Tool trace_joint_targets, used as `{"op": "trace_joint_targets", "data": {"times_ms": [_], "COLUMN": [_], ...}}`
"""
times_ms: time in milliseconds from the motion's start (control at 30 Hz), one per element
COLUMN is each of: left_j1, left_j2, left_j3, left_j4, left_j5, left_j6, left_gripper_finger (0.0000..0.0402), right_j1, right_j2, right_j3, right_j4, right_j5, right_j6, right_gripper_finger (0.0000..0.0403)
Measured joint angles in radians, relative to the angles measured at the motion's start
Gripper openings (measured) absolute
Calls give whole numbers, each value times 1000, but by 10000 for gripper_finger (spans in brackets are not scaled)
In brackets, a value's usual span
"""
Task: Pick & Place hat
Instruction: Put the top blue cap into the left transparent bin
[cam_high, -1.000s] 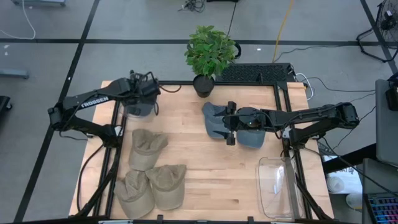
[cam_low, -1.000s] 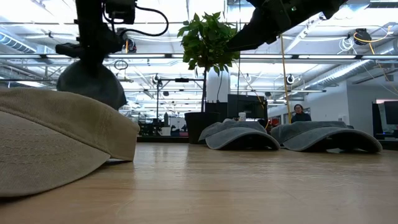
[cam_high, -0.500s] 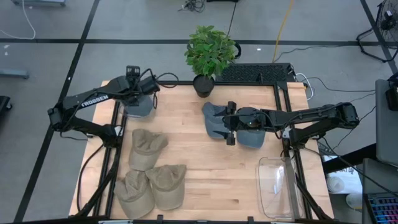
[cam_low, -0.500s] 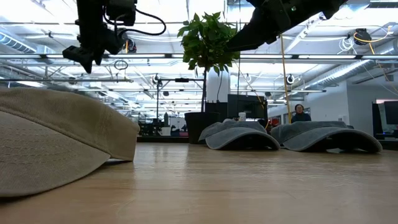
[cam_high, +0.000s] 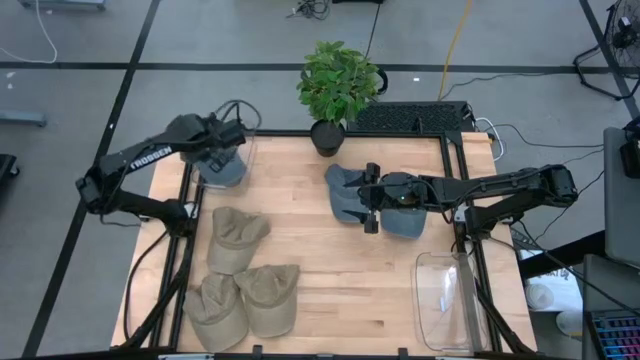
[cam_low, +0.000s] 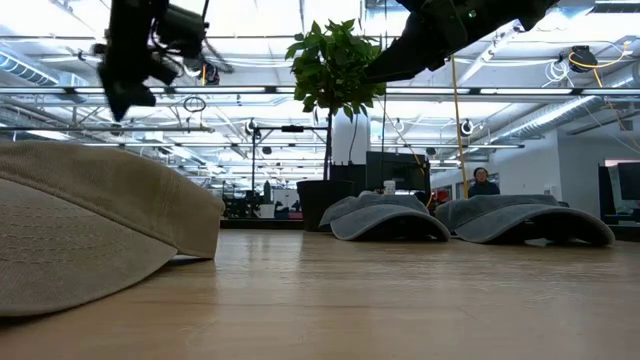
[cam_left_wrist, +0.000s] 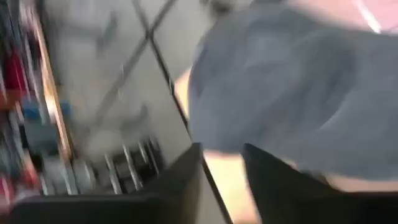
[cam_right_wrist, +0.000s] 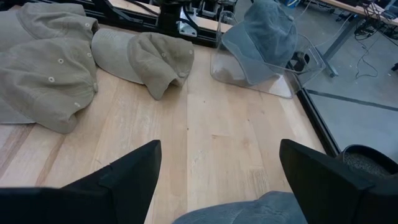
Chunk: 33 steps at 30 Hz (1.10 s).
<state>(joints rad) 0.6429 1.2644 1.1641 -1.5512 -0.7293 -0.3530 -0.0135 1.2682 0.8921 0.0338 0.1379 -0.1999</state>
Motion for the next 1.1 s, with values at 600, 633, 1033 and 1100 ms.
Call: {"op": "trace_joint_targets", "data": {"times_ms": [600, 633, 1033, 1100], "left_j1": [260, 266, 269, 265], "left_j2": [77, 78, 78, 78], "left_j3": [-158, -167, -192, -192], "left_j4": [70, 99, 237, 249], "left_j5": [69, 74, 130, 123], "left_j6": [-152, -148, -114, -132], "left_gripper_finger": [4, 5, 9, 13], "right_j1": [-1, -1, -1, -1], "right_j2": [0, 0, 0, 0], "right_j3": [0, 0, 0, 0], "right_j4": [0, 0, 1, 2], "right_j5": [-2, -2, -2, -3], "right_j6": [-22, -21, -21, -21], "right_gripper_finger": [313, 313, 313, 313]}}
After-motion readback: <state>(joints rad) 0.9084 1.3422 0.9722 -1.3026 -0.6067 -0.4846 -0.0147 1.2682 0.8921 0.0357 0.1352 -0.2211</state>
